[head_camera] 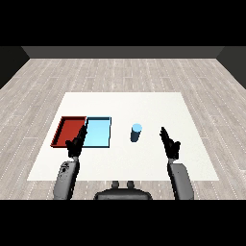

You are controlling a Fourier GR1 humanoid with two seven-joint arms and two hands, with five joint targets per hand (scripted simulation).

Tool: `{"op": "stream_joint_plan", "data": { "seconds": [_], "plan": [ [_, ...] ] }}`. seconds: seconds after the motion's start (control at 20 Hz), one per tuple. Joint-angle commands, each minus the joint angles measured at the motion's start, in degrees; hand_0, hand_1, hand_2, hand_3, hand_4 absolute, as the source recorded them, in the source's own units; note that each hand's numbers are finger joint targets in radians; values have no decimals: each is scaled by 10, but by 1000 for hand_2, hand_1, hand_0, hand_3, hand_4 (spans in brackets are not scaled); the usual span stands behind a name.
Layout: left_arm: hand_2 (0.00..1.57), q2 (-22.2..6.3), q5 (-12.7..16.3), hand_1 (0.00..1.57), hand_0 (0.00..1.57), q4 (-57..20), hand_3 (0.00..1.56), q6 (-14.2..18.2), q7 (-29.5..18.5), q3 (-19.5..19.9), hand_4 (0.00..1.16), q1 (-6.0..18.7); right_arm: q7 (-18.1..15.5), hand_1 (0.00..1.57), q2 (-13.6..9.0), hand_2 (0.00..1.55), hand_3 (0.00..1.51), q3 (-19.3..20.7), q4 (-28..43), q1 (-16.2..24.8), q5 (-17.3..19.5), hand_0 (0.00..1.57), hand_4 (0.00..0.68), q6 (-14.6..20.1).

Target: Pick the blue can and put it in the blue box

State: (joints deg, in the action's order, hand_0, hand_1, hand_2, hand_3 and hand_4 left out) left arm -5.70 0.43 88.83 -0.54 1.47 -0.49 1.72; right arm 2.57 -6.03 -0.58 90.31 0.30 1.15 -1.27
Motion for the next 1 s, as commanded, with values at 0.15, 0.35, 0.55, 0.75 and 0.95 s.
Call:
{"op": "stream_joint_plan", "data": {
  "seconds": [0.15,0.35,0.55,0.75,0.95],
  "plan": [
    [0,8,-15,0,0,18,0,10,-4,4,0,-19,-40,0,-46,0,0,61,-5,17,-43,0,0,-68],
    [0,28,0,0,0,64,0,2,-128,0,0,8,-111,0,-14,0,0,75,26,-2,-144,0,0,-123],
    [0,35,2,0,0,41,0,-11,-180,-3,0,-16,-159,0,-49,0,0,118,-48,-15,-190,0,0,-192],
    [0,28,0,0,0,11,0,-19,-226,12,0,-17,-174,0,-46,0,0,119,-42,11,-190,0,0,-214],
    [0,31,10,0,0,51,0,-25,-208,8,0,-33,-179,0,-55,0,0,139,-73,-4,-198,0,0,-229]
  ]
}}
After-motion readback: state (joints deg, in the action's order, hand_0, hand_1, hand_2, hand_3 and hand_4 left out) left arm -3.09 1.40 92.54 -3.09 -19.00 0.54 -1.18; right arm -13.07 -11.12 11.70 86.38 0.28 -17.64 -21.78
